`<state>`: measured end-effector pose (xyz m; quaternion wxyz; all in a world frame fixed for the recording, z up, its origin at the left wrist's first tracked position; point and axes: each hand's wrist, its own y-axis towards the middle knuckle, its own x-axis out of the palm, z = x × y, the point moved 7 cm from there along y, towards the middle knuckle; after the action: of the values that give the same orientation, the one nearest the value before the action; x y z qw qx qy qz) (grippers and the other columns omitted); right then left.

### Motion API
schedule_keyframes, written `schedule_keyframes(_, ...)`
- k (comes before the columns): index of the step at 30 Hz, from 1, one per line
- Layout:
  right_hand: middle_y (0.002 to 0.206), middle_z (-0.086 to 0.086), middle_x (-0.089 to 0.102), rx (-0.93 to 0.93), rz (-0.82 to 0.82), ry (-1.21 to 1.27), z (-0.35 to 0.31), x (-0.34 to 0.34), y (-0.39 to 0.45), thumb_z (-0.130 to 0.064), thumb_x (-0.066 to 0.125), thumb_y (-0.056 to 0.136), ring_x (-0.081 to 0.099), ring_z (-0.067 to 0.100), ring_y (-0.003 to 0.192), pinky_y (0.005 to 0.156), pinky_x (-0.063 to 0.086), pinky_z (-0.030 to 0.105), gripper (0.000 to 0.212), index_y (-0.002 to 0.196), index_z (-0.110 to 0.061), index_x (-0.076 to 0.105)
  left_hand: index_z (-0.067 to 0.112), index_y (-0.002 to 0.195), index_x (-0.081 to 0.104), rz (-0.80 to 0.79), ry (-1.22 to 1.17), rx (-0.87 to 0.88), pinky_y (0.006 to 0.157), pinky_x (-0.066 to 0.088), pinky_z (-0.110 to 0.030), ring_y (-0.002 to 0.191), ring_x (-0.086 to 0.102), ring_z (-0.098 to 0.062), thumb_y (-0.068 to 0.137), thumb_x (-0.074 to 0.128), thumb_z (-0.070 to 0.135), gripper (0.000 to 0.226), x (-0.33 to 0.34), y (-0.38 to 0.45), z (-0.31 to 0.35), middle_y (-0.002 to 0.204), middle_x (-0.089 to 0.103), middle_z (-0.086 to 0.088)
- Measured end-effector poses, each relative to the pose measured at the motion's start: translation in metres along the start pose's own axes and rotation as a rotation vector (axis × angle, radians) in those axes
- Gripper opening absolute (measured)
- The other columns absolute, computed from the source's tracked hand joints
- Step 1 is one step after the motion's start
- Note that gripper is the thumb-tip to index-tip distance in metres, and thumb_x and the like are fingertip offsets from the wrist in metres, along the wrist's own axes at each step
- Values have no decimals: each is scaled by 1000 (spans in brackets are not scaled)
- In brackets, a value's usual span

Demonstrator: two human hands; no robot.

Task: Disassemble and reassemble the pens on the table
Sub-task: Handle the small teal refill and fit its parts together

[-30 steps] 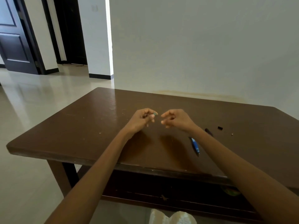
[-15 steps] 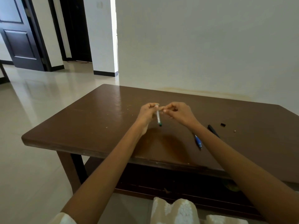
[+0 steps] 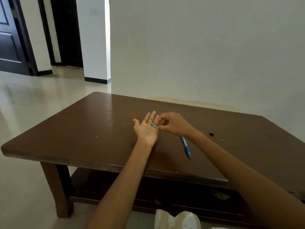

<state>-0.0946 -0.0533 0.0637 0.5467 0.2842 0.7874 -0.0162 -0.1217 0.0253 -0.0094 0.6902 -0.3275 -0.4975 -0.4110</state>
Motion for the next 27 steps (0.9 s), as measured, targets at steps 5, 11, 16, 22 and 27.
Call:
schedule_keyframes(5, 85, -8, 62, -29, -107, -28, -2, 4, -3, -22, 71, 80, 54, 1, 74, 66, 39, 8, 18, 96, -19, 66, 6, 141, 31, 7, -31, -19, 97, 39, -43, 126, 46, -32, 96, 12, 56, 70, 9, -9, -7, 140, 47, -16)
schedule_keyframes(11, 100, -1, 69, -36, -108, -60, 0, -9, -3, -19, 73, 78, 56, 0, 79, 74, 40, 7, 29, 107, -17, 70, 5, 143, 29, -78, -88, -57, 112, 26, -47, 132, 39, -33, 95, 10, 56, 73, 11, -14, -6, 142, 44, -17)
schedule_keyframes(16, 97, -7, 60, -119, -146, -257, -14, -8, -1, -19, 70, 80, 48, 0, 79, 68, 36, 3, 24, 104, -20, 71, 5, 142, 30, -98, -66, -69, 102, 36, -46, 127, 45, -33, 95, 8, 57, 74, 9, -16, -11, 138, 48, -17)
schedule_keyframes(22, 103, -1, 64, -120, -163, -324, -16, -6, 1, -18, 69, 81, 57, 10, 90, 80, 44, 21, 23, 103, -20, 71, 3, 142, 29, -101, -110, -82, 85, 45, -43, 121, 49, -32, 95, 9, 57, 75, 6, -16, -14, 138, 47, -20)
schedule_keyframes(27, 100, -3, 63, -125, -164, -346, -14, -5, 1, -17, 69, 81, 55, 9, 88, 79, 44, 23, 22, 102, -21, 71, 2, 141, 30, -89, -122, -84, 90, 45, -44, 120, 50, -33, 95, 10, 56, 74, 0, -11, -15, 133, 50, -20)
